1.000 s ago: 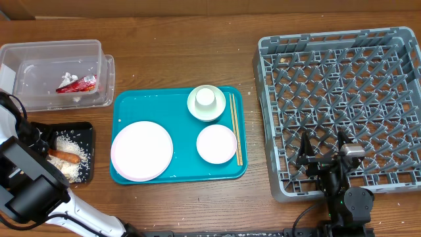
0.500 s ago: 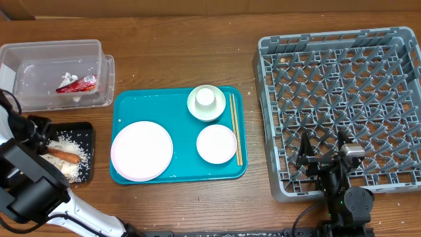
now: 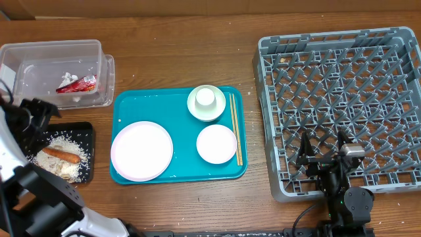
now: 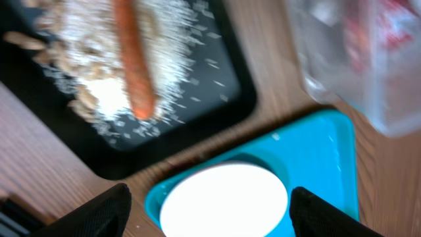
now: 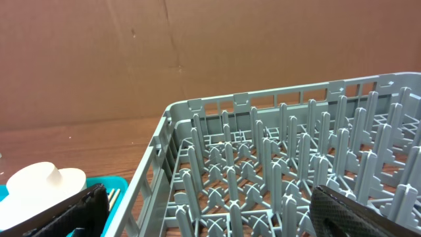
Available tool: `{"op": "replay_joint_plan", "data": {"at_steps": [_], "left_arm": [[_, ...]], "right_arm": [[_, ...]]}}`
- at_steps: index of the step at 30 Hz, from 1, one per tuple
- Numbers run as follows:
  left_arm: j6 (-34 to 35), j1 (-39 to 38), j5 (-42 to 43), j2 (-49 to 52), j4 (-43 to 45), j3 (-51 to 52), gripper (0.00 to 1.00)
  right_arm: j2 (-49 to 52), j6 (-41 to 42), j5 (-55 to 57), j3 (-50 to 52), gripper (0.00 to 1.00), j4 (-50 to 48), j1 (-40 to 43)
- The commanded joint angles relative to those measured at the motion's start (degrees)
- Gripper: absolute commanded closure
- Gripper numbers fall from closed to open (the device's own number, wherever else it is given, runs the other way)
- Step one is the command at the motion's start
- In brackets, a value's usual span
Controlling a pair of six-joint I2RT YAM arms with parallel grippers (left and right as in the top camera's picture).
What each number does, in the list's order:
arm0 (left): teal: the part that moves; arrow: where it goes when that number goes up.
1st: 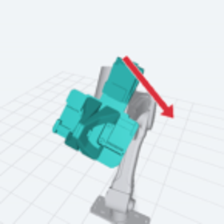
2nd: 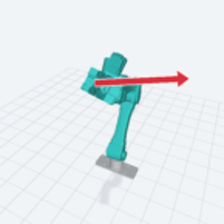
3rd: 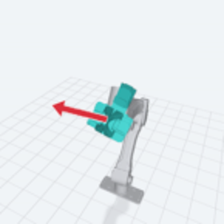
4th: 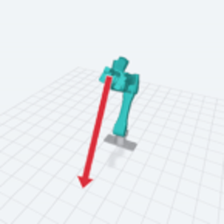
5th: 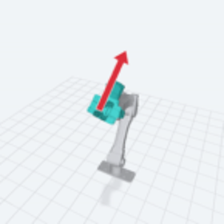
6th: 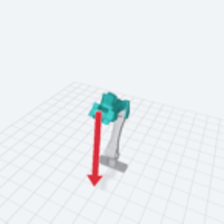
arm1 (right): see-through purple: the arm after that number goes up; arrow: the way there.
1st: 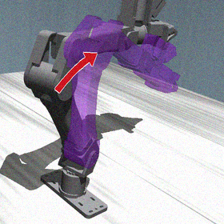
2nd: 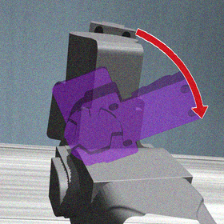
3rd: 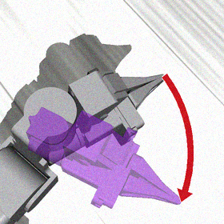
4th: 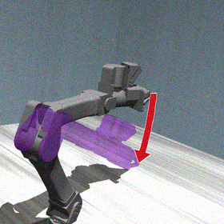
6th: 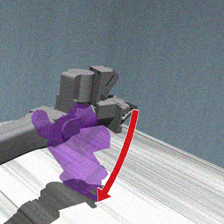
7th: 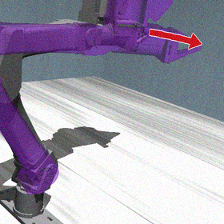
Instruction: Sort waste into correct bins and load items into the dishwasher
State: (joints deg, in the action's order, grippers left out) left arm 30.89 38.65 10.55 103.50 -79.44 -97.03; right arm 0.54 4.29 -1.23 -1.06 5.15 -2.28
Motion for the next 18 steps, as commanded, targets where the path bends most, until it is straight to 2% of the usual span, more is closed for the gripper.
{"op": "replay_joint_plan", "data": {"at_steps": [1, 8, 9, 10, 16, 18], "left_arm": [[-2.8, -5.8, 2.6, -4.6, -0.6, -1.6, 0.21], [-8.7, -23.3, 0.9, -6.5, -1.9, -1.2, 0.19], [-8.6, -25.9, -0.4, -6.4, -2.0, -0.9, 0.06], [-8.6, -28.4, -2.0, -6.3, -1.9, -0.4, 0.00], [-4.2, -44.2, -9.1, -4.4, 0.9, 4.6, 0.00], [-3.5, -46.7, -9.5, -3.9, 2.0, 5.9, 0.00]], "right_arm": [[-0.3, 0.2, 0.3, 0.6, 0.00, -0.3, 0.1], [-0.3, 0.2, 0.3, 0.6, 0.00, -0.3, 0.1], [-0.3, 0.2, 0.3, 0.6, 0.00, -0.3, 0.1], [-0.3, 0.2, 0.3, 0.6, 0.00, -0.3, 0.1], [-0.3, 0.2, 0.3, 0.6, 0.00, -0.3, 0.1], [-0.3, 0.2, 0.3, 0.6, 0.00, -0.3, 0.1]]}}
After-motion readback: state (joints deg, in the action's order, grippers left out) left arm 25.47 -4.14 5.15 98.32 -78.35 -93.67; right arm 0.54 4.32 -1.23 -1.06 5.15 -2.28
